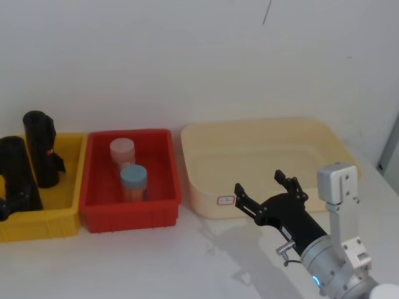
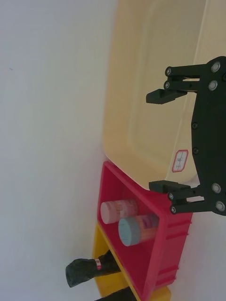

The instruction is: Pick up the garbage bag with the one hand and transfer it to the other hand.

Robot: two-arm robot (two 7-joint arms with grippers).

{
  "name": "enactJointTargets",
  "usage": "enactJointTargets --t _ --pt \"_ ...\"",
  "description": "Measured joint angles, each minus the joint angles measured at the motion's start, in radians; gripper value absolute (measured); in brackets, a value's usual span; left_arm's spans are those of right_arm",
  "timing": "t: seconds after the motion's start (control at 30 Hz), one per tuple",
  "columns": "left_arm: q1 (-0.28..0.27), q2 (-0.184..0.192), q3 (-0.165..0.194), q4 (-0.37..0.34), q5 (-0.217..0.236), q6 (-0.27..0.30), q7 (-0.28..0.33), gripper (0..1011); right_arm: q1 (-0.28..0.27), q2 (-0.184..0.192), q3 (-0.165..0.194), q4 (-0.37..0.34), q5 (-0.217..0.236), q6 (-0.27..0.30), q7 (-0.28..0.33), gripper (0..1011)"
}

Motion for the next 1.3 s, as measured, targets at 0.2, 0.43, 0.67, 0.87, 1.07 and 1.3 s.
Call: enactJointTargets --t 0.2,0.43,0.67,0.87,1.07,1.3 --pt "-0.044 -0.008 0.012 0.052 0.013 -0.001 -0.024 1000 0.000 0.000 0.000 0.000 0.000 0.000 0.000 1001" --pt "-0.109 -0.032 0.032 0.135 0.027 -0.020 -0.056 1000 0.000 0.000 0.000 0.000 0.000 0.000 0.000 1001" --pt "-0.156 -0.055 0.048 0.197 0.041 -0.045 -0.077 1000 0.000 0.000 0.000 0.000 0.000 0.000 0.000 1001" --pt "-0.191 -0.074 0.059 0.245 0.053 -0.071 -0.097 1000 0.000 0.000 0.000 0.000 0.000 0.000 0.000 1001" --pt "-0.202 -0.081 0.064 0.257 0.064 -0.083 -0.104 968 0.000 0.000 0.000 0.000 0.000 0.000 0.000 1001" --pt "-0.192 -0.077 0.061 0.235 0.084 -0.084 -0.091 805 0.000 0.000 0.000 0.000 0.000 0.000 0.000 1001"
